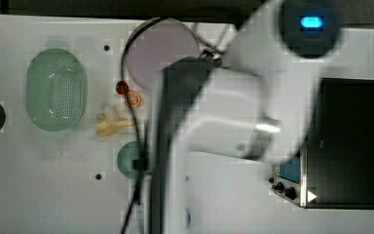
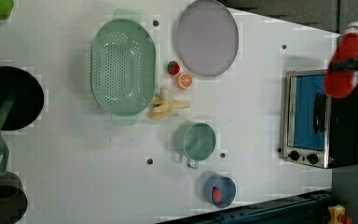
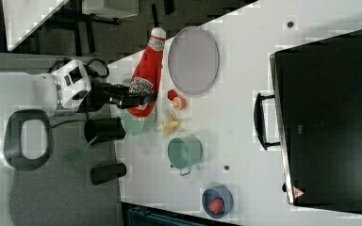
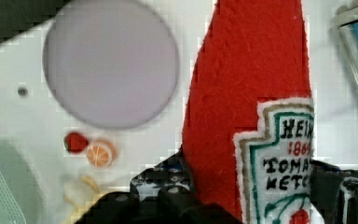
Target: Pick Ketchup from oven and place it on table.
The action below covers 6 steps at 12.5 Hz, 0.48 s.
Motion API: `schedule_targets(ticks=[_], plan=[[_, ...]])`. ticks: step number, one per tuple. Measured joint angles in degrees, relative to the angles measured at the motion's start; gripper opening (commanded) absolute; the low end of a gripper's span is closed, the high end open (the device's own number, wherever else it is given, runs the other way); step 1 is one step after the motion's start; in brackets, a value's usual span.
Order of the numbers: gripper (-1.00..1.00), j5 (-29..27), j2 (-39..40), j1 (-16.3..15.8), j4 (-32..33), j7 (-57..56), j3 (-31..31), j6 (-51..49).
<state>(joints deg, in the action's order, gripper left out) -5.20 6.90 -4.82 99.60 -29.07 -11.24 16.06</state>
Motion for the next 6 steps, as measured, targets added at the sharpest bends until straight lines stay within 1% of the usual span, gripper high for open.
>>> schedule_targets(ticks=[1, 3, 4, 6], plan=[[0.29, 0.0, -0.1, -1.0, 2.8, 0.1, 1.1, 0.9], [0.29, 0.8, 0.1, -1.9, 9.0, 2.9, 3.4, 2.7], [0.29, 1.8, 0.6, -2.8, 12.1, 3.5, 3.4, 5.7], [0.29, 2.2, 2.4, -3.4, 17.8, 4.6, 3.8, 10.5]])
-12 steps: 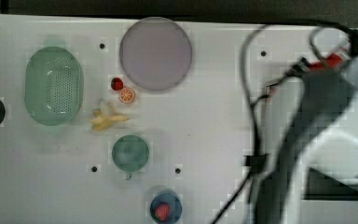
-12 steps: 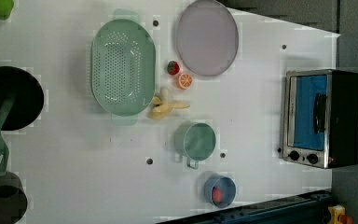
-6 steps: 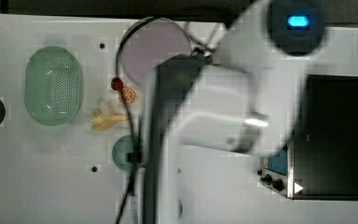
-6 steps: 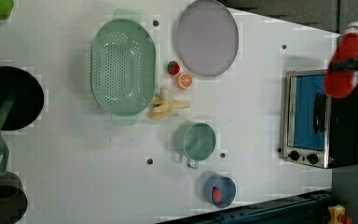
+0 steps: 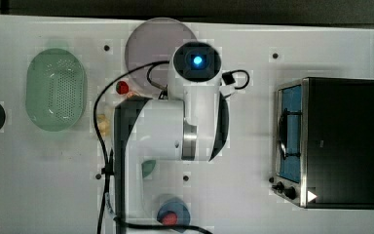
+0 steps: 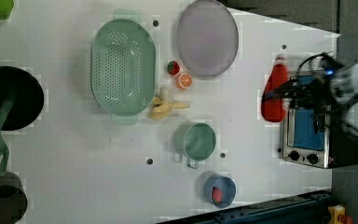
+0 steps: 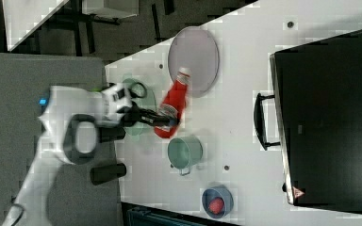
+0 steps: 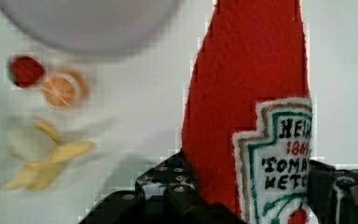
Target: Pick Ketchup from oven and place it on table.
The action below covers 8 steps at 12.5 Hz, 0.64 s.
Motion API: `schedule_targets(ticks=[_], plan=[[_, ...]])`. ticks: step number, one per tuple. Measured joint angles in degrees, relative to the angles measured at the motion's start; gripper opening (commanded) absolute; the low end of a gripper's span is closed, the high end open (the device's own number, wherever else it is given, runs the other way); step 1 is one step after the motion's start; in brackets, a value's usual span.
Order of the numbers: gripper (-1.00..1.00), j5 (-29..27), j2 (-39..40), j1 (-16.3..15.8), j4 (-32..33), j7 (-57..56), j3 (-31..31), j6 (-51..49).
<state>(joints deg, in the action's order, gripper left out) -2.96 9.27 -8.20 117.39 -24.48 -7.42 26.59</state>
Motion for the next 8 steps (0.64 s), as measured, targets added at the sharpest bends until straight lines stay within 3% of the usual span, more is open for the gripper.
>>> schedule_targets(ticks=[8], plan=[[0.29, 0.5, 4.6, 2.6, 16.7, 2.2, 0.5, 23.3]])
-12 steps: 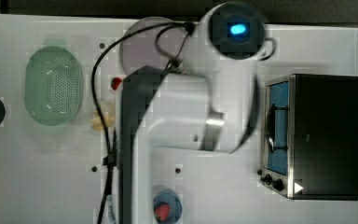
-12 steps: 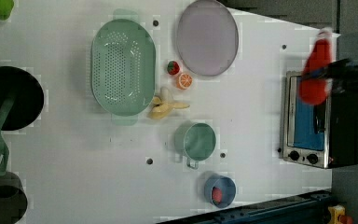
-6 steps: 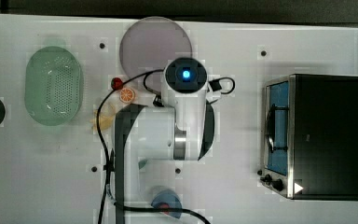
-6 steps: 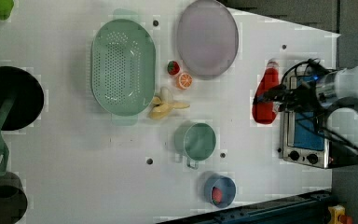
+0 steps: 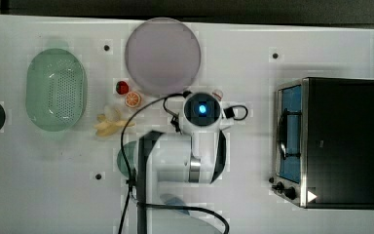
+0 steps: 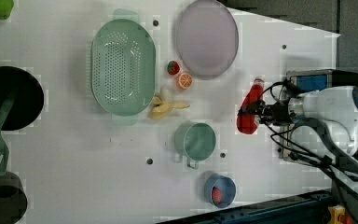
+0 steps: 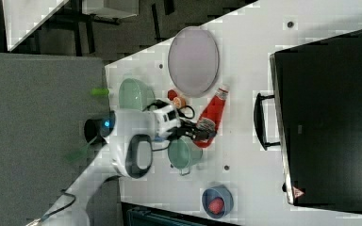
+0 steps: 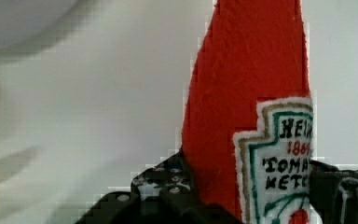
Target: Pick Ketchup from oven and place it on table.
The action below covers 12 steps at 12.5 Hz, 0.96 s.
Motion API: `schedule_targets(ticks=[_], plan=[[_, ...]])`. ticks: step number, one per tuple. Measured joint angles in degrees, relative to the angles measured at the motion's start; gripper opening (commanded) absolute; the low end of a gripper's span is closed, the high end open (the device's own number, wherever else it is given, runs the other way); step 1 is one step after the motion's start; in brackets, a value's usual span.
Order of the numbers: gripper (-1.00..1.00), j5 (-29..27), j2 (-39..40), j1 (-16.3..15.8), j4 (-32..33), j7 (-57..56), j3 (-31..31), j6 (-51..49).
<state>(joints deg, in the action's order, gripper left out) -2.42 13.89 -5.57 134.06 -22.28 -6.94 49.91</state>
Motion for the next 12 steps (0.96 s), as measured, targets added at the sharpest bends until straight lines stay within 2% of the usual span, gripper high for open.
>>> schedule_targets(ticks=[2, 5, 6, 8, 10, 12], plan=[[0.35, -0.3, 3.2, -0.5, 1.9, 0.2, -1.3, 7.5], [1.00, 0.1, 5.5, 0.1, 3.5, 0.3, -2.2, 10.2], [1.00, -1.3, 5.5, -0.1, 3.6, 0.3, -2.1, 11.1], [1.00, -0.3, 4.8, -0.6, 3.5, 0.9, -2.7, 11.4], [1.00, 0.0, 1.7, -0.2, 1.9, 4.1, -3.0, 6.2], [1.00, 0.5, -4.2, -0.3, -2.1, 8.8, -3.0, -3.3]])
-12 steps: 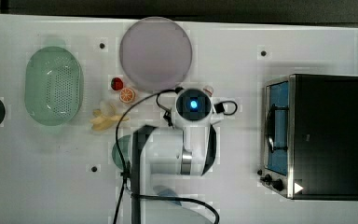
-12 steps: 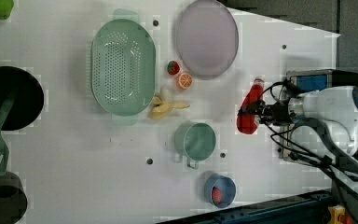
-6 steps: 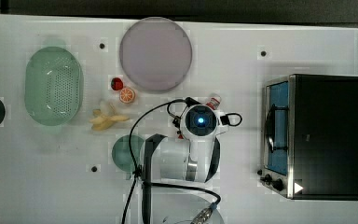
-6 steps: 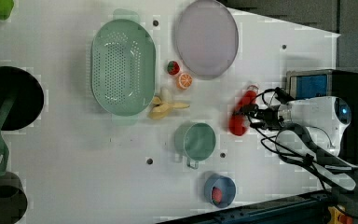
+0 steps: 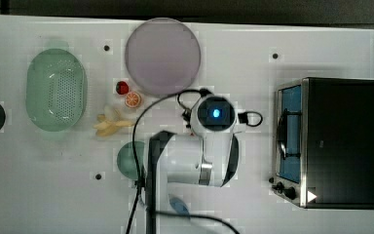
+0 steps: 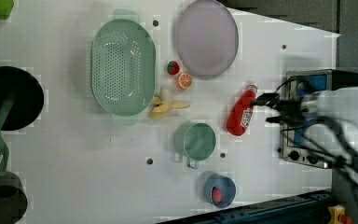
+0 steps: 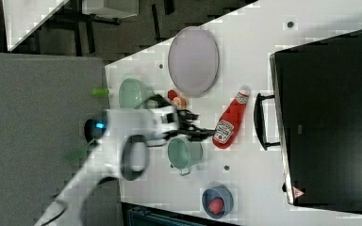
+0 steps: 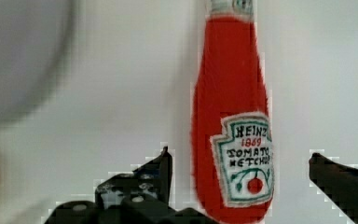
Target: Pick Ketchup from oven and place it on table.
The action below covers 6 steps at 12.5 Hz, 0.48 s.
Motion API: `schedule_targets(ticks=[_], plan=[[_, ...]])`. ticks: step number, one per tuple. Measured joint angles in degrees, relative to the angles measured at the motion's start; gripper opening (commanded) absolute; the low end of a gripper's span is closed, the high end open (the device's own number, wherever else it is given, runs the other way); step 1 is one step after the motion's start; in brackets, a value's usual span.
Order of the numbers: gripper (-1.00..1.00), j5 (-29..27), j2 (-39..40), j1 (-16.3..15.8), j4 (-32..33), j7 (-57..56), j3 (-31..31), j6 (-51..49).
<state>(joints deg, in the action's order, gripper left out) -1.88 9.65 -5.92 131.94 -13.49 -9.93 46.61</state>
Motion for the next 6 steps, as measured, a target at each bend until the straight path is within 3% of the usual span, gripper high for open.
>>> schedule_targets(ticks=[2, 6], plan=[[1.00, 0.2, -7.1, -0.7, -6.5, 3.6, -0.9, -11.4], [1.00, 0.5, -13.4, -0.8, -27.4, 7.4, -1.5, -32.0]])
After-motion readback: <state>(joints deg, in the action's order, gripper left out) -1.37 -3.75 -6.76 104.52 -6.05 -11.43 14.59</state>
